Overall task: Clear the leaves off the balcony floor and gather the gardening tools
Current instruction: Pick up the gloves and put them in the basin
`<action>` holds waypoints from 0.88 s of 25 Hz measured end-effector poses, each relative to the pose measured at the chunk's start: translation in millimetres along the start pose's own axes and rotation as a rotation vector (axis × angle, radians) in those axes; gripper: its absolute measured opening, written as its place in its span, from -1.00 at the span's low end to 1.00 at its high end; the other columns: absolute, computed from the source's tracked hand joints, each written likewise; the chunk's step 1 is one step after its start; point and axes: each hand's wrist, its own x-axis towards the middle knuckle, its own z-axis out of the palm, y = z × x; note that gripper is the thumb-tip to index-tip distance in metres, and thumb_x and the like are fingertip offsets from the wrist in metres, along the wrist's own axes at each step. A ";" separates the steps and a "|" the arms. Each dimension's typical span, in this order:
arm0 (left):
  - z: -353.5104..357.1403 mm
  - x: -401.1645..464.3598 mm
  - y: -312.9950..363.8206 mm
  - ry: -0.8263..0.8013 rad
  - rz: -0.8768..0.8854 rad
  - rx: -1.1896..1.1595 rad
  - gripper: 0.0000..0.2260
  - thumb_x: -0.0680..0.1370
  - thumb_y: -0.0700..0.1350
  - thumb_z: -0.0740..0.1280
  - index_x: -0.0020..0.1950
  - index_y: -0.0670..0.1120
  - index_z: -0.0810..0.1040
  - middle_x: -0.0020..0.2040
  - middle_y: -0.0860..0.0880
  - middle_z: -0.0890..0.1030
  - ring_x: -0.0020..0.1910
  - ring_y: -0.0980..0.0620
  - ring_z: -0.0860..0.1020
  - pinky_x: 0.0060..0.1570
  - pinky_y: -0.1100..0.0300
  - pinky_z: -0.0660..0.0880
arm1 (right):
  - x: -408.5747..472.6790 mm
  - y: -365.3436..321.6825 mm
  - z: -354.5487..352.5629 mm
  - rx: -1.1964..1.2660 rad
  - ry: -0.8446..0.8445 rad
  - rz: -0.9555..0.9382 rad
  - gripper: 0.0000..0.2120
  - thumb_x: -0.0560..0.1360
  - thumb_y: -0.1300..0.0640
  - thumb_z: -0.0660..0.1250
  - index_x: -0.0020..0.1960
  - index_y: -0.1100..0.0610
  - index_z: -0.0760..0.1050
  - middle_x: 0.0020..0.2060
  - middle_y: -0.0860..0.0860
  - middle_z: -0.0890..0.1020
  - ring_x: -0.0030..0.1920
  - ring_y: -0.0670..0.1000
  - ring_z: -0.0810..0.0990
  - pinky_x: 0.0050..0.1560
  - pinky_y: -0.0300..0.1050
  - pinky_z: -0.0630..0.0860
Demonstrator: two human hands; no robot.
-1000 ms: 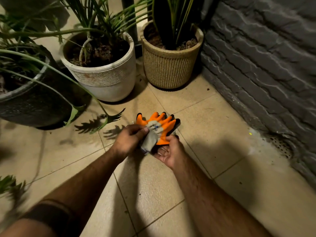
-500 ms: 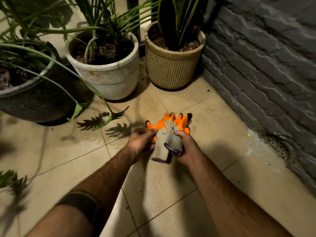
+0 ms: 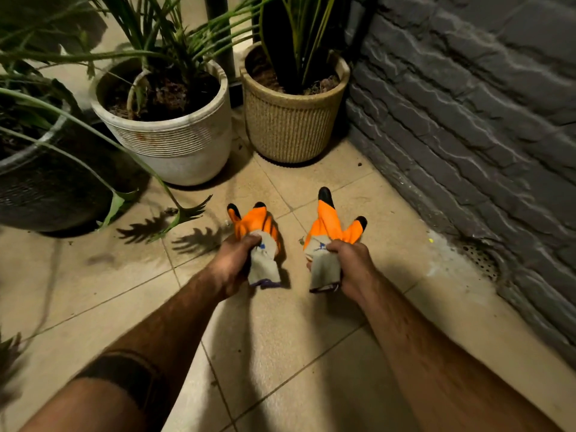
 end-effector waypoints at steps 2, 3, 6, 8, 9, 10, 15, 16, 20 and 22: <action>2.9 -3.6 -0.1 0.018 0.033 0.045 -0.62 0.59 -0.17 0.34 0.41 -0.16 0.44 0.18 -0.23 0.63 0.13 -0.17 0.63 0.19 -0.09 0.55 | -7.4 -8.2 -8.9 0.022 -0.007 -0.007 -0.76 0.51 0.37 0.34 0.17 0.29 0.54 -0.09 0.30 0.70 -0.14 0.31 0.71 -0.20 0.14 0.67; 4.3 -6.8 0.8 0.033 0.045 0.049 -0.60 0.57 -0.19 0.37 0.40 -0.17 0.44 0.17 -0.22 0.64 0.11 -0.17 0.64 0.12 -0.08 0.57 | -13.6 -11.2 -11.9 0.006 -0.006 -0.007 -0.83 0.49 0.35 0.38 0.09 0.27 0.58 -0.11 0.26 0.71 -0.17 0.25 0.71 -0.20 0.09 0.68; 16.9 -30.5 5.9 0.034 0.043 0.014 -0.56 0.51 -0.07 0.48 0.35 -0.15 0.51 0.09 -0.18 0.69 0.02 -0.15 0.69 -0.04 -0.04 0.62 | -43.9 -22.9 -20.6 0.119 -0.061 0.037 -0.97 0.50 0.27 0.45 -0.06 0.21 0.65 -0.19 0.14 0.74 -0.24 0.10 0.71 -0.15 -0.03 0.65; 32.7 -59.9 16.4 0.044 0.044 -0.035 -0.62 0.52 0.00 0.46 0.24 -0.18 0.58 0.03 -0.16 0.71 -0.09 -0.10 0.71 -0.18 0.04 0.64 | -63.0 -33.3 -22.1 0.148 -0.039 0.029 -0.87 0.47 0.21 0.51 -0.01 0.20 0.65 -0.16 0.13 0.74 -0.20 0.10 0.72 -0.19 -0.06 0.65; 41.8 -76.8 25.5 0.051 0.052 -0.035 -0.66 0.54 -0.02 0.44 0.21 -0.22 0.59 -0.01 -0.18 0.70 -0.18 -0.08 0.70 -0.33 0.11 0.62 | -74.8 -40.6 -20.4 0.144 -0.032 0.019 -0.71 0.41 0.15 0.57 0.08 0.21 0.65 -0.10 0.15 0.74 -0.13 0.13 0.73 -0.14 -0.02 0.66; 48.8 -93.4 34.1 0.049 0.059 -0.020 -0.68 0.56 -0.05 0.42 0.21 -0.24 0.57 -0.03 -0.20 0.68 -0.25 -0.06 0.67 -0.45 0.18 0.56 | -89.0 -49.1 -19.3 0.137 -0.025 0.026 -0.50 0.32 0.07 0.64 0.19 0.20 0.62 -0.03 0.15 0.74 -0.05 0.15 0.73 -0.03 0.07 0.67; 80.2 -167.9 110.6 0.018 0.067 -0.021 -0.68 0.55 -0.13 0.44 0.25 -0.22 0.53 0.05 -0.19 0.69 -0.13 -0.11 0.70 -0.36 0.10 0.57 | -170.9 -131.1 -6.8 0.140 -0.017 -0.003 -0.62 0.42 0.14 0.54 0.20 0.23 0.64 0.00 0.11 0.74 0.04 0.16 0.72 0.19 0.18 0.60; 87.3 -184.4 131.5 0.011 0.065 -0.039 -0.63 0.53 -0.12 0.46 0.27 -0.24 0.52 0.08 -0.21 0.68 -0.07 -0.15 0.69 -0.27 0.04 0.59 | -187.6 -152.0 -4.1 0.141 -0.008 0.004 -0.69 0.46 0.17 0.50 0.18 0.24 0.65 -0.01 0.12 0.74 0.04 0.18 0.71 0.18 0.22 0.59; 115.6 -259.9 222.2 -0.047 0.084 -0.130 -0.60 0.55 -0.08 0.42 0.35 -0.18 0.52 0.18 -0.18 0.66 0.19 -0.20 0.63 0.23 -0.17 0.53 | -266.9 -240.1 7.4 0.142 -0.009 0.026 -0.72 0.46 0.07 0.45 0.08 0.23 0.65 -0.10 0.16 0.74 -0.06 0.23 0.72 0.08 0.33 0.61; 129.6 -302.7 265.6 -0.122 0.097 -0.189 -0.61 0.57 -0.02 0.39 0.38 -0.08 0.52 0.24 -0.11 0.65 0.24 -0.12 0.61 0.24 -0.08 0.51 | -309.0 -281.1 15.6 0.152 0.001 -0.005 -0.73 0.47 0.07 0.45 0.06 0.23 0.64 -0.09 0.15 0.74 -0.06 0.20 0.73 0.07 0.26 0.63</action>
